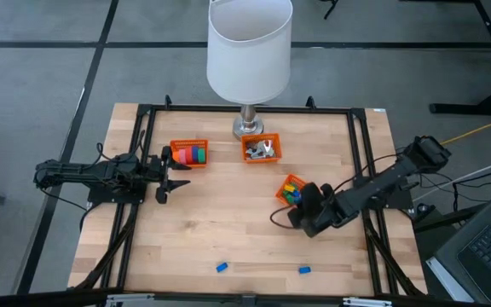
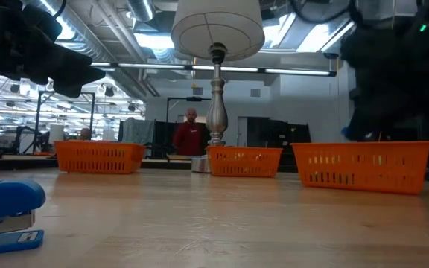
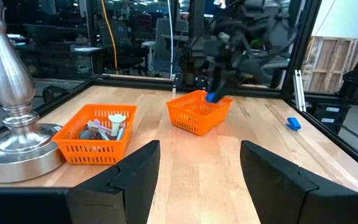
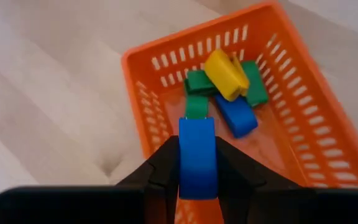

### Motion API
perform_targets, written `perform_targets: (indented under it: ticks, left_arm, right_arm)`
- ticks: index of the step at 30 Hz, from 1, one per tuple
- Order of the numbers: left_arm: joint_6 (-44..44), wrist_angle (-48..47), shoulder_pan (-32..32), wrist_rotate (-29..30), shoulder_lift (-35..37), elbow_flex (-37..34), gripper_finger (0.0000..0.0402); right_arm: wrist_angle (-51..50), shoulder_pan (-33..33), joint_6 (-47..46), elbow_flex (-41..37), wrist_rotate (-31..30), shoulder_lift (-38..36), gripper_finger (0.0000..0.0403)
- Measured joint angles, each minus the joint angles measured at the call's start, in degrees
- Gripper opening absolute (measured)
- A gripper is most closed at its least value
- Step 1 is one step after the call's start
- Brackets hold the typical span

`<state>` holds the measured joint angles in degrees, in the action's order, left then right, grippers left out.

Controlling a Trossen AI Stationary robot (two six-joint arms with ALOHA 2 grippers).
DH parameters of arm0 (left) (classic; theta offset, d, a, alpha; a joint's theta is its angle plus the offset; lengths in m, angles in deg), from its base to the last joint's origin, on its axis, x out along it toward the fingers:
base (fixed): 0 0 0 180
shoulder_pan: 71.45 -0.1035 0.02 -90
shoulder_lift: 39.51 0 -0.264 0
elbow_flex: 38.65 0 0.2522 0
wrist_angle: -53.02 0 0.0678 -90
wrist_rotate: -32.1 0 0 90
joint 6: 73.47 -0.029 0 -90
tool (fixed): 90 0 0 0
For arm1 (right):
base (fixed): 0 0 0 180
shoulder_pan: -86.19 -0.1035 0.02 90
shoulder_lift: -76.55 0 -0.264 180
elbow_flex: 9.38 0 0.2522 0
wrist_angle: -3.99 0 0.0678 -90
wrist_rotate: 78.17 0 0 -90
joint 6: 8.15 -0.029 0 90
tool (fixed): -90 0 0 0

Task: Pick and place Stapler, Stapler remover, tape
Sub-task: Put the blue stapler into the bottom orange bin

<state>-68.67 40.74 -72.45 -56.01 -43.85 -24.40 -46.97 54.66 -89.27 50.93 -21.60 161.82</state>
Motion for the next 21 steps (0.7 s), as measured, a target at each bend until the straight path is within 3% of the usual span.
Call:
perform_targets:
  ticks: [5, 14, 21]
  left_arm:
    - [0.0, 0.0, 0.0, 0.0, 0.0, 0.0, 0.0219]
    - [0.0, 0.0, 0.0, 0.0, 0.0, 0.0, 0.0219]
    - [0.0, 0.0, 0.0, 0.0, 0.0, 0.0, 0.0219]
  right_arm:
    - [6.2, 4.2, 0.0, -3.8, 0.0, 0.0, 0.0083]
    - [9.7, 7.8, 0.5, -4.0, 0.0, 0.0, 0.0085]
    - [10.8, 9.3, 0.5, -4.0, 0.0, 0.0, 0.0133]
